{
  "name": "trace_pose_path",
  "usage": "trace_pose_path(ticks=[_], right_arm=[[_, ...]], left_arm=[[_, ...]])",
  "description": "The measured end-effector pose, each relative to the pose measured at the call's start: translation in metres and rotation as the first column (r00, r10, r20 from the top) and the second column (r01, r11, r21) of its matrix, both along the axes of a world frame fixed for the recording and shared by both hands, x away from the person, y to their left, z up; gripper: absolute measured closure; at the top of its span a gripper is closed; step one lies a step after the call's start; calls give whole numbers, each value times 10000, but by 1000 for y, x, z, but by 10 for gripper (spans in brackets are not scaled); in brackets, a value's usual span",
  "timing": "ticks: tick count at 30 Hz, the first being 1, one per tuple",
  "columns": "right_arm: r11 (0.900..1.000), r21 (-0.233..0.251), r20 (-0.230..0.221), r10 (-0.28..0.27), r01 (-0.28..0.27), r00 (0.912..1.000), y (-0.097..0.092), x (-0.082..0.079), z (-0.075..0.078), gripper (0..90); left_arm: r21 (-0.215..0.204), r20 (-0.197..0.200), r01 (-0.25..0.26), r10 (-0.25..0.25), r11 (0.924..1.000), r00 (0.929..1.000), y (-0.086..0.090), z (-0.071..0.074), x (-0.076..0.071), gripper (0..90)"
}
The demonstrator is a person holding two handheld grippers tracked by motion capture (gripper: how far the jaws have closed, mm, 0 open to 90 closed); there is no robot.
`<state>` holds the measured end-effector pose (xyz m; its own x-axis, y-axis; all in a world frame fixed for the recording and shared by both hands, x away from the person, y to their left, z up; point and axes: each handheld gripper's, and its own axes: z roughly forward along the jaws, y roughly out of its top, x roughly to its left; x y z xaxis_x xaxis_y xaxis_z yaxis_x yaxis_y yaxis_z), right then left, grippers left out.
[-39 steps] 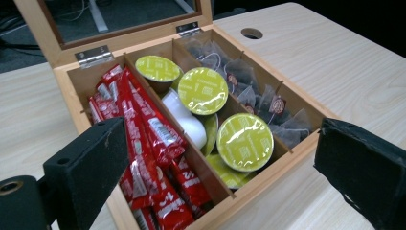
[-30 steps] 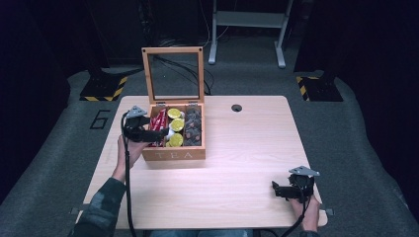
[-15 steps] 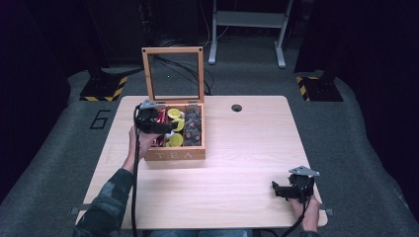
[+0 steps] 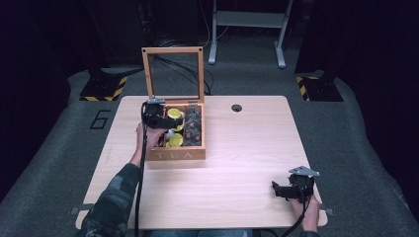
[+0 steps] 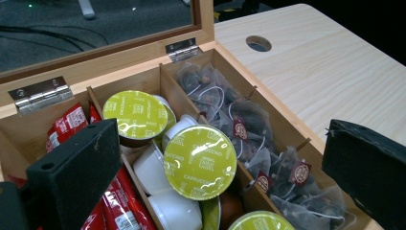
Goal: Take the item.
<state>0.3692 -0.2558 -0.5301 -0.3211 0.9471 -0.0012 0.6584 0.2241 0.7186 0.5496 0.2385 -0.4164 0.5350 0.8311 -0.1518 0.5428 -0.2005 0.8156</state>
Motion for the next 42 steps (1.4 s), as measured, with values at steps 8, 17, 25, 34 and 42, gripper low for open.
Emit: trace_pose_path(ticks=[8,17,25,34,42], right_arm=[[10000,-28,14,14,-14,10000,0,0,0,0],[10000,-32,18,22,-22,10000,0,0,0,0],[10000,-34,13,22,-22,10000,0,0,0,2],[10000,-44,25,41,-41,10000,0,0,0,3],[10000,-39,11,43,-43,10000,0,0,0,3]], left_arm=[[234,-225,39,-34,9997,9997,-7,-8,10,1],[487,-655,90,-58,9988,9978,-13,-21,18,79],[816,-995,147,-66,9966,9950,-14,-27,22,196],[1212,-1125,241,-104,9923,9936,-15,-27,22,253],[1204,-1069,7,122,9927,9942,-18,-28,22,319]])
